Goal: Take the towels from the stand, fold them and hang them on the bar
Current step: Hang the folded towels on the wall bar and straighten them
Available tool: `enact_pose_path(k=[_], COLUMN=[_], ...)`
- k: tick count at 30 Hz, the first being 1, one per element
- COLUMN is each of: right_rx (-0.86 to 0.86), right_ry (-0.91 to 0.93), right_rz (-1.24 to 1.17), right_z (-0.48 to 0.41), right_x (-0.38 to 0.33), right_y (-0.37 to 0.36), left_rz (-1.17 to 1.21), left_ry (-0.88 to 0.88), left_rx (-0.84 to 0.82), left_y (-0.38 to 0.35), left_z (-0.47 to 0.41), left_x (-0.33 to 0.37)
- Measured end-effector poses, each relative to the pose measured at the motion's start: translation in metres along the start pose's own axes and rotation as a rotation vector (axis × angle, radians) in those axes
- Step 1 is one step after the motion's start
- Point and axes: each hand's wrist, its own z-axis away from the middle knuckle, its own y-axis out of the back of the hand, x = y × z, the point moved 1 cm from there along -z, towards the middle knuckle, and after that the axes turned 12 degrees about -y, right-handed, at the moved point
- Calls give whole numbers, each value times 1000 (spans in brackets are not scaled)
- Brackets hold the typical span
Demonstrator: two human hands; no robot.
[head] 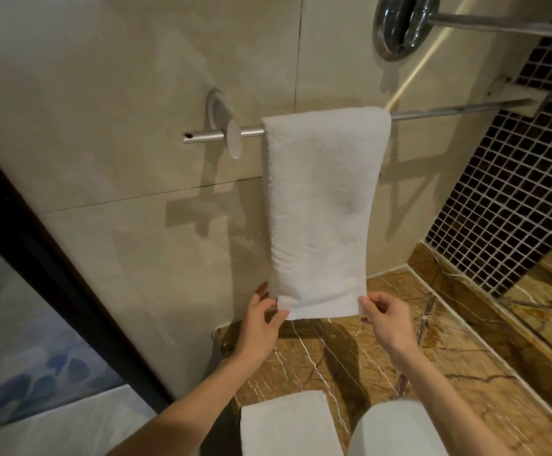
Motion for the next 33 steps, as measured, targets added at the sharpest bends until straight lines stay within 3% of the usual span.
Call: enact_pose_path(k=[12,24,29,33], right_rx=[-22,-44,-99,-277], right_ry=[-50,-71,-200,-428], right_rz=[-66,-67,-287,-614], right_z=[-18,-30,-30,-26], right_x=[-5,-6,3,19], right_y=[-3,-16,-18,-23], left_rz=[-65,-11,-28,-7], left_ry=[-8,-55,-104,-108], left_rx=[-151,-37,-10,-41], left_y=[-1,-1,-1,-4], left_z=[-34,-28,-13,3], left_x=[-1,-13,-12,-12])
